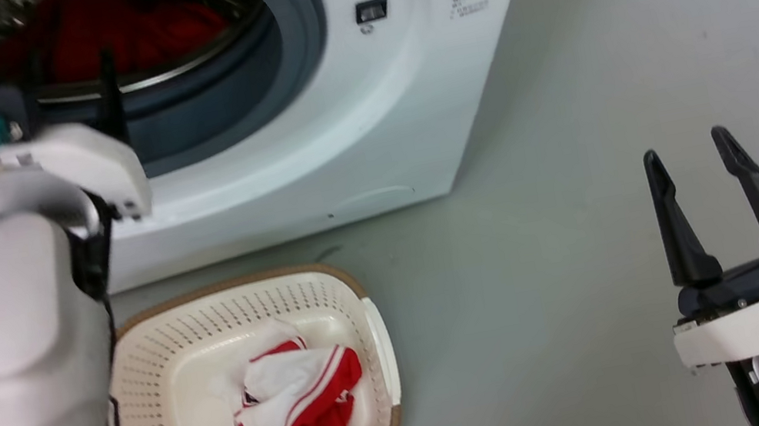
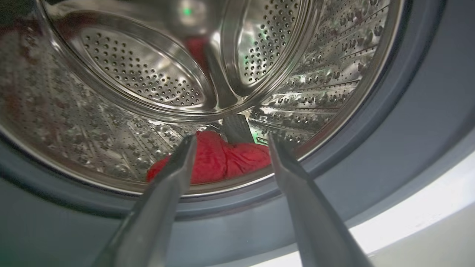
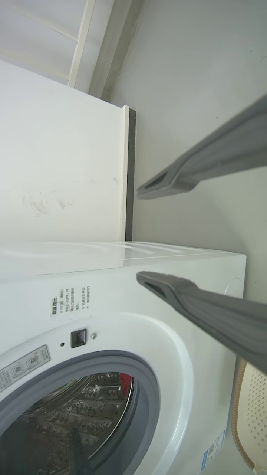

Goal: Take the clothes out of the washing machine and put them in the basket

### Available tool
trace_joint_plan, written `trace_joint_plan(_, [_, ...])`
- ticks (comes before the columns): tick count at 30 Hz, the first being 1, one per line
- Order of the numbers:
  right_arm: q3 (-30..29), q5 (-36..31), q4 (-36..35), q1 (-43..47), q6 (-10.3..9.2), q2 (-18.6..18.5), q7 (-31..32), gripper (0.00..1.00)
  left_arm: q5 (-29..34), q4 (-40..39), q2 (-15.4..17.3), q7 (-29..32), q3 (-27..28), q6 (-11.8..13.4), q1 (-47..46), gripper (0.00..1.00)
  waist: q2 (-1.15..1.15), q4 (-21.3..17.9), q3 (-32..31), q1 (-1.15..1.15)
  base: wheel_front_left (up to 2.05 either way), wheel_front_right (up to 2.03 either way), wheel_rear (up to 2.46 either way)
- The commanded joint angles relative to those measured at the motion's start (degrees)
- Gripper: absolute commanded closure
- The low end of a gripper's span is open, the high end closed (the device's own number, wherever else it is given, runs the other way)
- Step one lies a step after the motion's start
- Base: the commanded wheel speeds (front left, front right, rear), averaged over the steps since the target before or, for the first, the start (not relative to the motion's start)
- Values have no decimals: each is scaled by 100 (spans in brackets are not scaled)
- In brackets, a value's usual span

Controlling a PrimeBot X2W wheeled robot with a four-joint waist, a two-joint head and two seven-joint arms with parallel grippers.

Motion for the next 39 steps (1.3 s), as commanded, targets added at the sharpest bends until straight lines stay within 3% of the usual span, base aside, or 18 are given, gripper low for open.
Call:
trace_joint_plan(1, [13,43,-34,-128,-4,7,-14,0,23,178,70,58,-28,-46,-289,0,0,-218,402,0,0,0,0])
trace_joint_plan(15, [96,463,-266,-713,-4,9,-14,0,-34,2037,778,1696,-358,-314,-2912,0,0,-821,1761,0,0,0,0])
trace_joint_plan(20, [105,632,-363,-821,-4,9,-14,0,-67,2297,1038,2368,-493,-327,-3683,0,0,-996,2148,0,0,0,0])
trace_joint_plan(31, [171,884,-555,-932,-4,8,-14,0,-317,2660,1297,4038,-1019,-335,-4845,0,0,-1262,2705,0,0,0,0])
trace_joint_plan(39, [133,950,-618,-957,-4,8,-14,0,-349,2584,1354,4345,-1205,-333,-4976,0,0,-1266,2878,0,0,0,0])
